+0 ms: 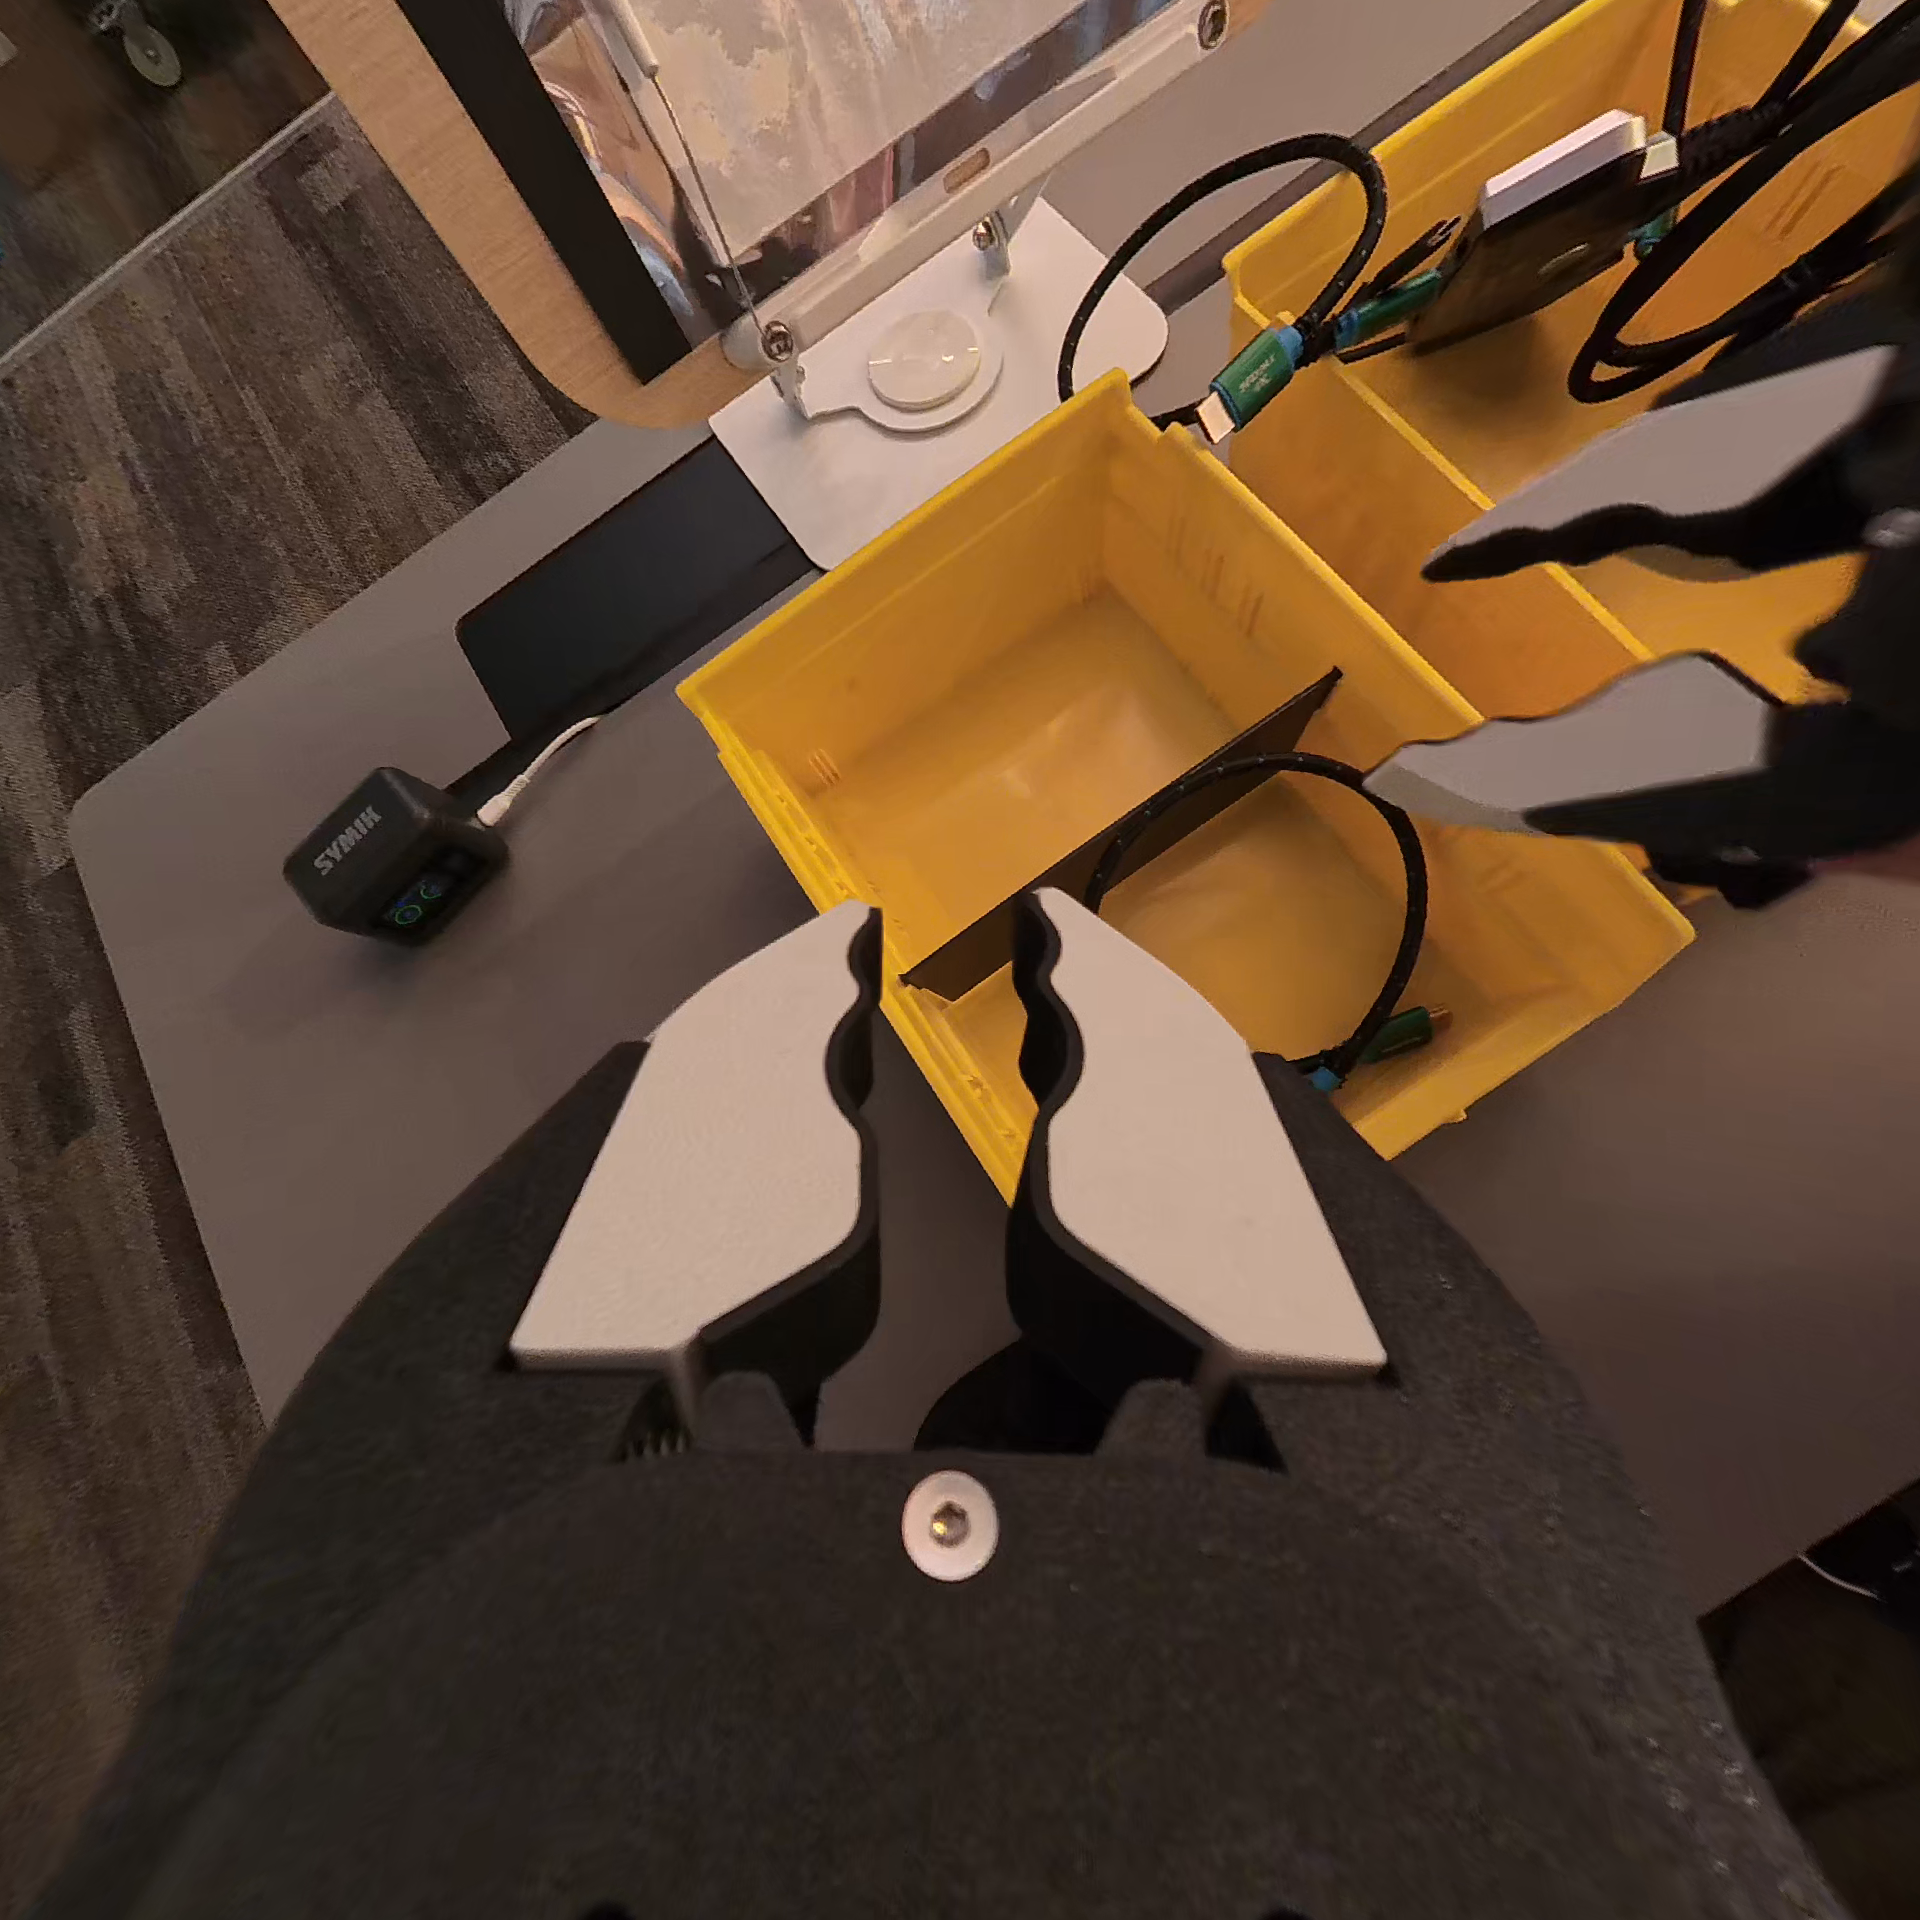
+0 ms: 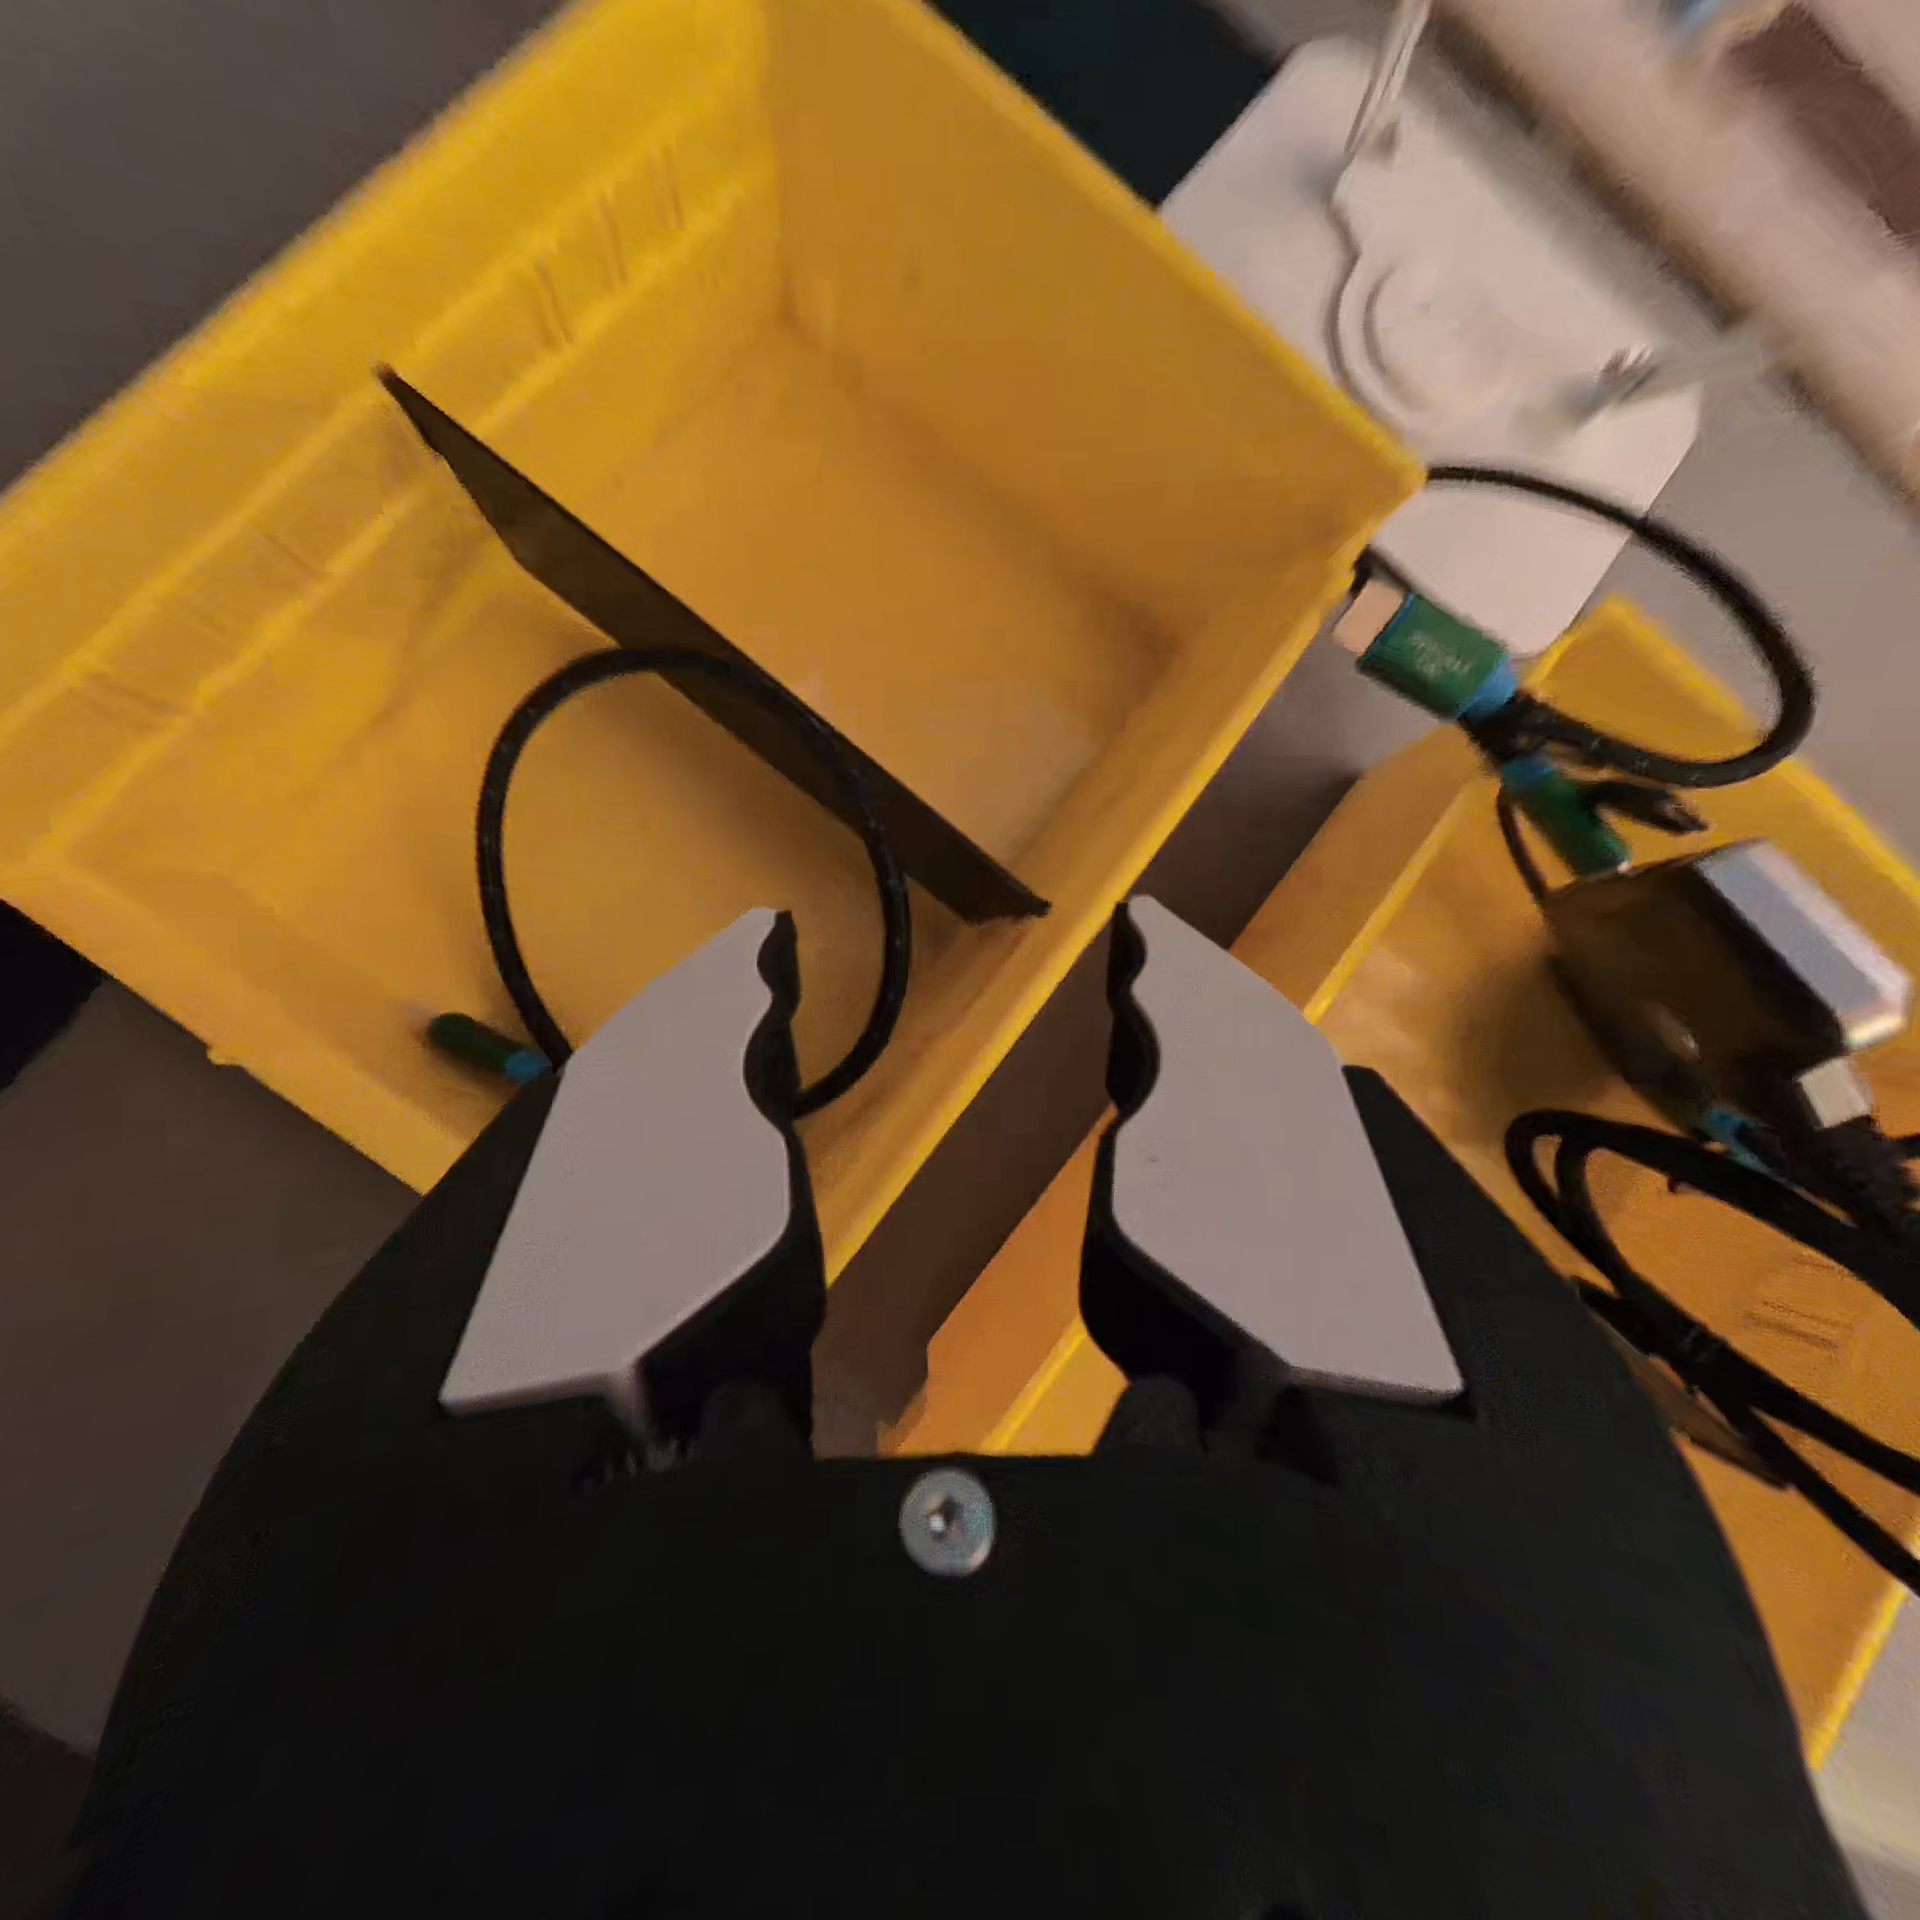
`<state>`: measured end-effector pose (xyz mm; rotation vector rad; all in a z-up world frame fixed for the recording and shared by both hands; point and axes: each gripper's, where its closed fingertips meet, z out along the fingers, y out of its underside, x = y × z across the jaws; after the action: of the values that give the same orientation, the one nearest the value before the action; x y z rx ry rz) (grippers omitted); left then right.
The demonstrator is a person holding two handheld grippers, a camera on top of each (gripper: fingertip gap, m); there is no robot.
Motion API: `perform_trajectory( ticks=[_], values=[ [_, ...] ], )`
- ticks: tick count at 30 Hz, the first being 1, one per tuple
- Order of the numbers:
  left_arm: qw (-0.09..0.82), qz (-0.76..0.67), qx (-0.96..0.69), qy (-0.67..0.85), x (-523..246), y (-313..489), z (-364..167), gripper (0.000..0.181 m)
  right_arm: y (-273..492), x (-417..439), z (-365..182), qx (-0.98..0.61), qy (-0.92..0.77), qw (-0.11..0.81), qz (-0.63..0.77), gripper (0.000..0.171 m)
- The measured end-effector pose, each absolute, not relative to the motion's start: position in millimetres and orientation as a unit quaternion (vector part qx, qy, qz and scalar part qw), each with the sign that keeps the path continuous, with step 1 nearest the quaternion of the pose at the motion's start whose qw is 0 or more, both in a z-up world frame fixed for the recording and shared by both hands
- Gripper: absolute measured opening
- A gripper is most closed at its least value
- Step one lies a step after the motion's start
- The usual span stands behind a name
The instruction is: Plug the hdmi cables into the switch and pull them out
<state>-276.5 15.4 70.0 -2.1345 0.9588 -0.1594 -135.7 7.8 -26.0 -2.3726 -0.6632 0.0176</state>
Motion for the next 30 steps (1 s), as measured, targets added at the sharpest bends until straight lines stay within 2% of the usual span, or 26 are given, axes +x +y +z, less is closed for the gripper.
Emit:
perform_trajectory(
  ticks=[1, 7, 10, 14, 19, 24, 30],
  values=[
    [0.388, -0.067, -0.838, 0.379, -275, 16, 70, 0.024, 12, -129, -34, -0.919, -0.245, 0.309, 0.005, 0.059],
    [0.403, -0.073, -0.823, 0.393, -268, 18, 76, 0.024, 11, -115, -76, -0.958, -0.207, 0.196, 0.031, 0.053],
    [0.446, -0.063, -0.802, 0.392, -264, 28, 89, 0.023, 14, -118, -80, -0.960, -0.206, 0.186, 0.026, 0.044],
    [0.506, -0.034, -0.784, 0.359, -268, 43, 108, 0.029, 17, -118, -88, -0.968, -0.195, 0.160, 0.013, 0.041],
    [0.587, -0.014, -0.746, 0.313, -278, 54, 137, 0.034, 26, -122, -89, -0.975, -0.147, 0.163, 0.040, 0.025],
    [0.579, -0.036, -0.756, 0.303, -279, 53, 134, 0.033, 25, -152, -88, -0.974, -0.132, 0.149, 0.107, 0.022],
    [0.569, -0.037, -0.761, 0.310, -281, 52, 130, 0.033, 25, -157, -88, -0.977, -0.128, 0.134, 0.107, 0.021]
  ],
)
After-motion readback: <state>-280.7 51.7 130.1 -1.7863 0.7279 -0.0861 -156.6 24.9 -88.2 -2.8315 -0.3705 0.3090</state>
